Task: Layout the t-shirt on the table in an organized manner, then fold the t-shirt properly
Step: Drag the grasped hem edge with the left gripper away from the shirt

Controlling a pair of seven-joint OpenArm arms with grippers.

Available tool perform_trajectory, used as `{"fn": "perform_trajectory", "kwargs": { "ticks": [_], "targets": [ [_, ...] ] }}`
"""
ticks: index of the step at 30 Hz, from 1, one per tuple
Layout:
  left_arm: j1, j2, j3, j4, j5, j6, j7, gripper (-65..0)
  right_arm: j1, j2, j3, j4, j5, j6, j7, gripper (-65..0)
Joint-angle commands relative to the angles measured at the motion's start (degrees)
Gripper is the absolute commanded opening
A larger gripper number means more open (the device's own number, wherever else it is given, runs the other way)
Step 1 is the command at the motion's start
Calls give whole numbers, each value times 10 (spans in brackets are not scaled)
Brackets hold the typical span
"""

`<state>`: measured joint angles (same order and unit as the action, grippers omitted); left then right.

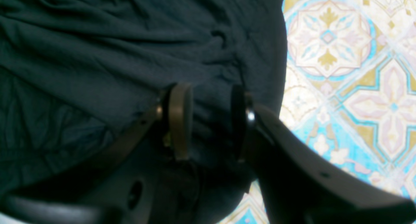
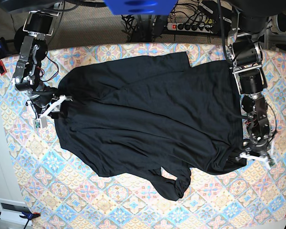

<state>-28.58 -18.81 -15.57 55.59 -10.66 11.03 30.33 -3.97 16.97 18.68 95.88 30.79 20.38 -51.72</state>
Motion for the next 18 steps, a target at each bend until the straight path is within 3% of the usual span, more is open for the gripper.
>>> {"fn": "perform_trajectory", "kwargs": {
  "ticks": [1,8,11,15,18],
  "targets": [
    [-17,-8,-6,11,2,2,-12,-546,9,7,3,7,8,1,12,-457],
    [13,-32,-28,12,-18,2,-12,-399,10,7,3,6,8,1,11,-456],
    [53,-58,-47,46,-101,-1,32,-354,8,7,3,7,8,1,11,-456],
    [147,-83,-52,160,-242,0,130,-347,7,7,3,10,8,1,11,-456],
    [232,-85,-64,256,-308,1,160,-347,7,7,3,10,8,1,11,-456]
  ]
}}
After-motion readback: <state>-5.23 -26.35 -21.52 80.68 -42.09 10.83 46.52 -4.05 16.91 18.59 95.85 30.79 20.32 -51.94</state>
